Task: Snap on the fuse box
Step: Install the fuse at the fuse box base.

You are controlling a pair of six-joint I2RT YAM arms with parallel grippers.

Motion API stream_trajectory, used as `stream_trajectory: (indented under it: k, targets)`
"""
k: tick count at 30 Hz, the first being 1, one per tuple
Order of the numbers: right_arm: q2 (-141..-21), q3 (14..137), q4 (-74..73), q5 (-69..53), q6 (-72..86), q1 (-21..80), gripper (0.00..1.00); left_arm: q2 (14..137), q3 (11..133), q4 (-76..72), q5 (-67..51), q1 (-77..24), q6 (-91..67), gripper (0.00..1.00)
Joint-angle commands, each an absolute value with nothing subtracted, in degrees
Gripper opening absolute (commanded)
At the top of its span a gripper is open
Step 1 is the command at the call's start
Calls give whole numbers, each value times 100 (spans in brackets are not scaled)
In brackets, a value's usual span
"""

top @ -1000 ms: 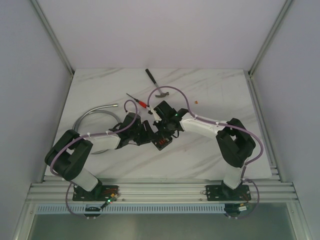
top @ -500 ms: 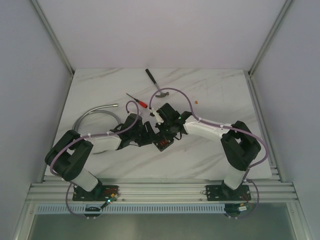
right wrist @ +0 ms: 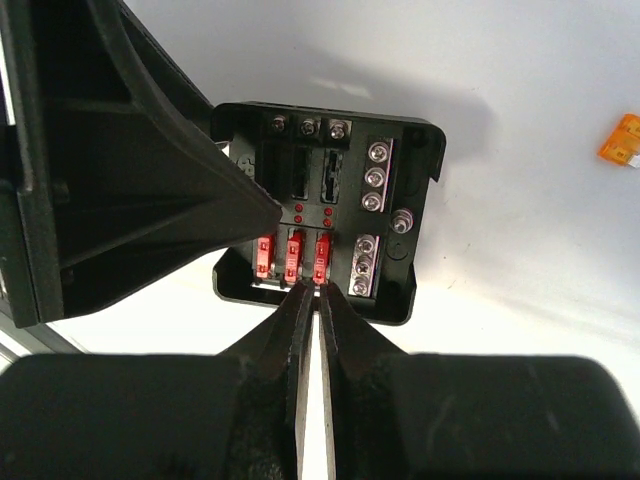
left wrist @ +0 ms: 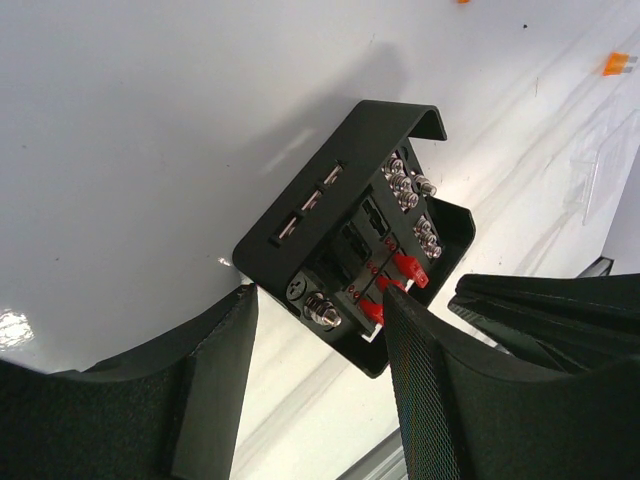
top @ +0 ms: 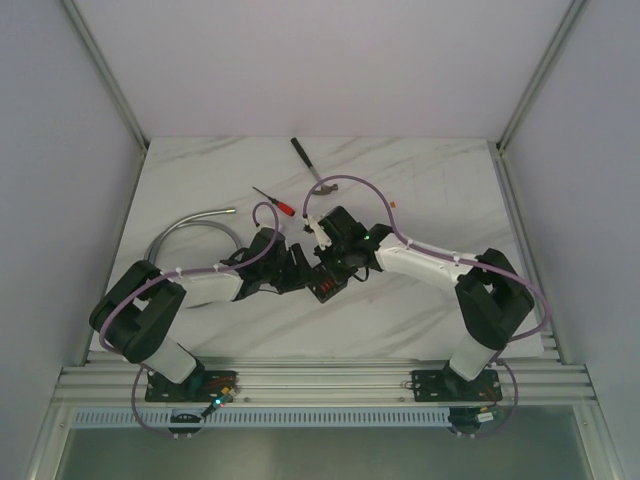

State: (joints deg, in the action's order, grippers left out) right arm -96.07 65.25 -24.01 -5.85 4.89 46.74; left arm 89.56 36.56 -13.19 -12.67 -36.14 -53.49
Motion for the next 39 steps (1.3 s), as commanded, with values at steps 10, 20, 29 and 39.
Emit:
stream_trajectory:
  k: [10, 20, 29, 39]
  targets:
    - [-9934, 6431, -2274, -595, 694, 4698, 12, 8958, 3638, -1459, -1325, -3648, -5362, 62]
    - [-10365, 6409, -2969, -259, 527, 4719, 5, 9020, 3624, -1485, -1345, -3648, -5372, 62]
    - [-10787, 6144, -3455, 64, 384, 4727, 0, 8991, 3582, -1493, -1342, -3652, -5416, 62]
    - [-9472, 6929, -2729, -324, 267, 4648, 16, 8772, 3592, -1529, -1326, -3656, -5397, 62]
